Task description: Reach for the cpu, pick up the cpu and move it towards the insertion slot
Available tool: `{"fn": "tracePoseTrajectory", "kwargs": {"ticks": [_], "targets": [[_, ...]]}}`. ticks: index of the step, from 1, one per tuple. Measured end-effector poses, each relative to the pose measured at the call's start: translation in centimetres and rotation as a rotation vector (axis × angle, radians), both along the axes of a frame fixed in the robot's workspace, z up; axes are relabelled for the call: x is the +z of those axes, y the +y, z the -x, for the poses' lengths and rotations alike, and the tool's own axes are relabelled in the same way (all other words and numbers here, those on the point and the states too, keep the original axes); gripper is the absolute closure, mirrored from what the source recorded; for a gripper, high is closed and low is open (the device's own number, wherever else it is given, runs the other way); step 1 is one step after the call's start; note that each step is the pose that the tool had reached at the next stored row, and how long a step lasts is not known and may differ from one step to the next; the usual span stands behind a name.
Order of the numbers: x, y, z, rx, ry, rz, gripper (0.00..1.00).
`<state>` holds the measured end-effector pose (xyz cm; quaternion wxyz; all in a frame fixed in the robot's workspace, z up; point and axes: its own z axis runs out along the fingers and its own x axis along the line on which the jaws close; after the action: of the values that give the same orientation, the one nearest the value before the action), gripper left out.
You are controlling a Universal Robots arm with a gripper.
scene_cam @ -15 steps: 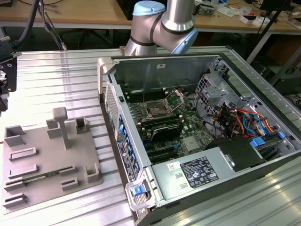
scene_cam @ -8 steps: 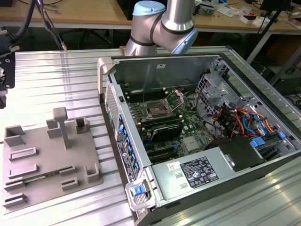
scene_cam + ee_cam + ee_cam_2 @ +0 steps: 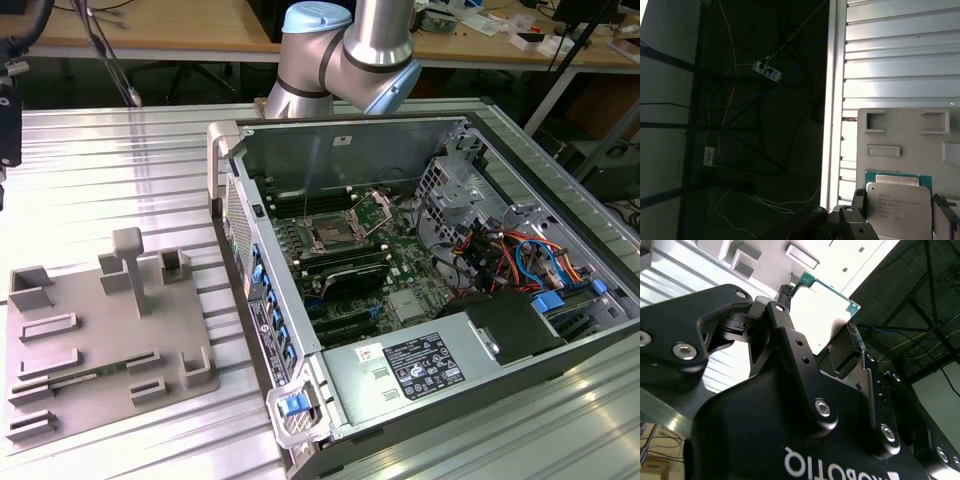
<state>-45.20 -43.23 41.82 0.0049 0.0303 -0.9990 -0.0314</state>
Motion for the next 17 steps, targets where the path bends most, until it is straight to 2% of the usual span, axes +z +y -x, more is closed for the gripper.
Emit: {"fn": "tracePoseTrajectory", "kwargs": {"ticks": [2,6,17], "targets": [[0.57,0.00,0.00,0.000,0.0001,0.0001,0.45],[1.07,0.00,0.00,0.000,0.0000,0.0000,0.45],[1.22,0.00,-0.14,0.000,0.0001,-0.0005,0.45]]}}
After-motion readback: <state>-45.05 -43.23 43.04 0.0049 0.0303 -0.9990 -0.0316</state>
